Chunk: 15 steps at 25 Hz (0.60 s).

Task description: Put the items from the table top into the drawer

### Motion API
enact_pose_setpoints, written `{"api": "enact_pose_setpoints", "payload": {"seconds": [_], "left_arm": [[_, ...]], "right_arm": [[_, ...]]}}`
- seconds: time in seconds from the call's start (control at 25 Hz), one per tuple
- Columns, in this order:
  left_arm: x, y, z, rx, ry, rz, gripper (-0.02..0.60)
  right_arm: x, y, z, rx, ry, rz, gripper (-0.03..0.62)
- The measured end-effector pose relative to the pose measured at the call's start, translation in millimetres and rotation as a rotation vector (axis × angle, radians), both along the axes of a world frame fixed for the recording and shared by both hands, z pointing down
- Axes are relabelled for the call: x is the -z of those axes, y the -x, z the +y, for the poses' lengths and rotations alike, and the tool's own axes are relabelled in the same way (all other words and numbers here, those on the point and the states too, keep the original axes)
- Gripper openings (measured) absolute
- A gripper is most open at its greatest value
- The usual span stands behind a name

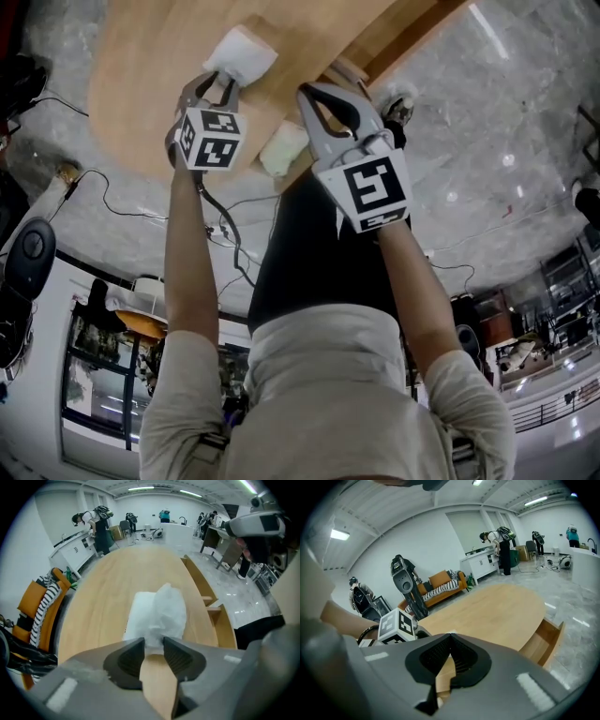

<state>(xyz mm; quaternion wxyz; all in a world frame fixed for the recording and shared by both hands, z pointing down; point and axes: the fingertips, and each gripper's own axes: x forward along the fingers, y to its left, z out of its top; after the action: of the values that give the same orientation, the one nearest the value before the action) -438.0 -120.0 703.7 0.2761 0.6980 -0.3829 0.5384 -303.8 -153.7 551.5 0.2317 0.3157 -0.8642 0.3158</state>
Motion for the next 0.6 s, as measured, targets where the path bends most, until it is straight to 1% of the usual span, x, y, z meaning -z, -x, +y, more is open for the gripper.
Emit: {"api": "enact_pose_setpoints", "payload": {"seconds": [0.04,0.12,0.2,0.24,0.28,0.36,0.6], "left_arm": [[-1.7,-0.6,0.3,-0.005,0.002,0.000,0.152],[-1.8,-1.5,-0.5,-0.007,-0.001,0.009,0.102],[2.5,-3.6,-3.0,0.026,-0.011,0.037,0.049],[5.9,-5.4,-3.3,0.053,-0.016,0.056,0.038],[9.7,-7.8,-2.2,0.077,-0.019,0.073,0.034],[17.5,-14.7,2.6,0.098,-0.024,0.088,0.031],[41.6,-45.1,8.3,0.094,-0.069,0.117,0.031]], "right_arm": [[-1.0,-3.4,0.8,-0.005,0.001,0.005,0.008],[-1.0,-9.4,1.2,-0.017,-0.006,0.011,0.008],[-0.2,-14.9,2.5,-0.026,-0.011,0.016,0.008],[-0.4,-17.3,4.3,-0.028,-0.010,0.018,0.008],[-1.0,-19.2,6.7,-0.027,-0.011,0.015,0.008],[-3.0,-21.6,12.3,-0.019,-0.013,0.007,0.008],[5.0,-31.2,17.1,-0.005,-0.043,0.003,0.008]]}}
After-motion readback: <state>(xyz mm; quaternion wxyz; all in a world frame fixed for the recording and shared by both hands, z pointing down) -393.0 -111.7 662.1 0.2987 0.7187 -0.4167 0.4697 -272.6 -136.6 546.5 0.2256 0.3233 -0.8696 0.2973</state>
